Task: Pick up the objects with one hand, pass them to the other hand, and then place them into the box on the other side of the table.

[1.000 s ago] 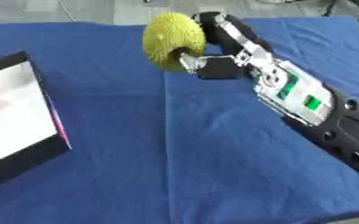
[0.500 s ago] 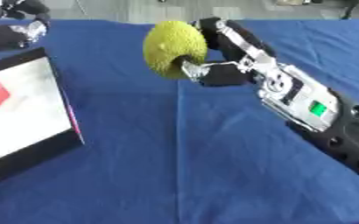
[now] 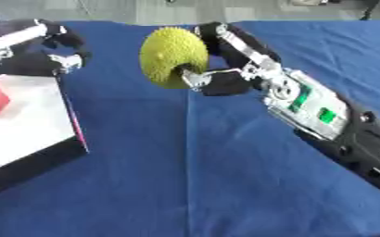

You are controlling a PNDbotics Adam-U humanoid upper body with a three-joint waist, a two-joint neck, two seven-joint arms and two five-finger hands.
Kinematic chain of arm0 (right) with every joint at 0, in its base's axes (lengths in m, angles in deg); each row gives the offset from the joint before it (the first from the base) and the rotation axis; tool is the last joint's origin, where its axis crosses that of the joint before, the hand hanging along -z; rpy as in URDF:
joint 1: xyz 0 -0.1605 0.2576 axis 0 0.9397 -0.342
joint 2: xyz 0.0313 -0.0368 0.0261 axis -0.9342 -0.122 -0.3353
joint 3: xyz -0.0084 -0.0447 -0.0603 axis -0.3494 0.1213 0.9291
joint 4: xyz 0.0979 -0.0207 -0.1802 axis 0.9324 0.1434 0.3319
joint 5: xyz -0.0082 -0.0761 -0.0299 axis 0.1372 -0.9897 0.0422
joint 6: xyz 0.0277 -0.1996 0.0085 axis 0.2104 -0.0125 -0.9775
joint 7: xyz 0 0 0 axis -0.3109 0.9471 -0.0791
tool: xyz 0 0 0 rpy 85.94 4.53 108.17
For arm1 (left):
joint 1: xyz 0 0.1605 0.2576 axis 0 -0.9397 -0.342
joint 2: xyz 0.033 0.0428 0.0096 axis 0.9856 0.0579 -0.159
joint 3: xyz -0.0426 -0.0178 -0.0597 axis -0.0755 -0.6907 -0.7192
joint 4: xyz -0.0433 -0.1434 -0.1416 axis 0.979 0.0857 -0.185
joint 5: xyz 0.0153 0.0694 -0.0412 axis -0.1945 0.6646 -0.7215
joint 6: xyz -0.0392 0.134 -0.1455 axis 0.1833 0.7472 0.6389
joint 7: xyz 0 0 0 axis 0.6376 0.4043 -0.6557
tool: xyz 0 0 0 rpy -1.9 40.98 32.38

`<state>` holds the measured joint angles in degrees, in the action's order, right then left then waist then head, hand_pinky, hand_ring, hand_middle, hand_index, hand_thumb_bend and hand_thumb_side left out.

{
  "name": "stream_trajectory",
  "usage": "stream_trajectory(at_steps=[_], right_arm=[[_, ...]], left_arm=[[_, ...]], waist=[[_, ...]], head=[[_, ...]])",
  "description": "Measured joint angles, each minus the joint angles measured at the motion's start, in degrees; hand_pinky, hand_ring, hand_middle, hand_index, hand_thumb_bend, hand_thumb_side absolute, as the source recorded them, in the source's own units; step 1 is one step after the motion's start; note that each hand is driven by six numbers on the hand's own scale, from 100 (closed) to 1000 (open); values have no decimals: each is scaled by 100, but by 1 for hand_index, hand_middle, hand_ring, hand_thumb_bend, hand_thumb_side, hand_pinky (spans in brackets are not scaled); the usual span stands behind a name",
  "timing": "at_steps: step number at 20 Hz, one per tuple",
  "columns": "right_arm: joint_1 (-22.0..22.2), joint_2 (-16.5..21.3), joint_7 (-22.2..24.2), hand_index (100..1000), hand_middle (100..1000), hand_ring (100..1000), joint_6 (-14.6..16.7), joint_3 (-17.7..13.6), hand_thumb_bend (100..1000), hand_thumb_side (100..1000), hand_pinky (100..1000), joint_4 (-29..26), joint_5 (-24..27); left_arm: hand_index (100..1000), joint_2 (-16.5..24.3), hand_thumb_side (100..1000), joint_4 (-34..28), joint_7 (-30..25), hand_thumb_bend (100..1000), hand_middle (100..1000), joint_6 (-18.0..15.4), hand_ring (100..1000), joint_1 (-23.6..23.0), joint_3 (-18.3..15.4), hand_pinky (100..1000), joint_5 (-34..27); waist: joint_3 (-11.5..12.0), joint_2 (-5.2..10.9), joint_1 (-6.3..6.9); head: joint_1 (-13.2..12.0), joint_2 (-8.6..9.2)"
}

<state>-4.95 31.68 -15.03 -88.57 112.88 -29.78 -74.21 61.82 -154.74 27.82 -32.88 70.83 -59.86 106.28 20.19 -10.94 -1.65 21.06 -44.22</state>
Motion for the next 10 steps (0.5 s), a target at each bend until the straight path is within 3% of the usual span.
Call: stream_trajectory(at_steps=[10], right_arm=[[-106, -138, 168, 570, 449, 678, 13, 161, 100, 100, 675, 112, -129]], left_arm=[[875, -409, 553, 42, -170, 446, 750, -157, 887, 38, 198, 901, 493]], waist=[[47, -1, 11]], head=[[-44, 0]])
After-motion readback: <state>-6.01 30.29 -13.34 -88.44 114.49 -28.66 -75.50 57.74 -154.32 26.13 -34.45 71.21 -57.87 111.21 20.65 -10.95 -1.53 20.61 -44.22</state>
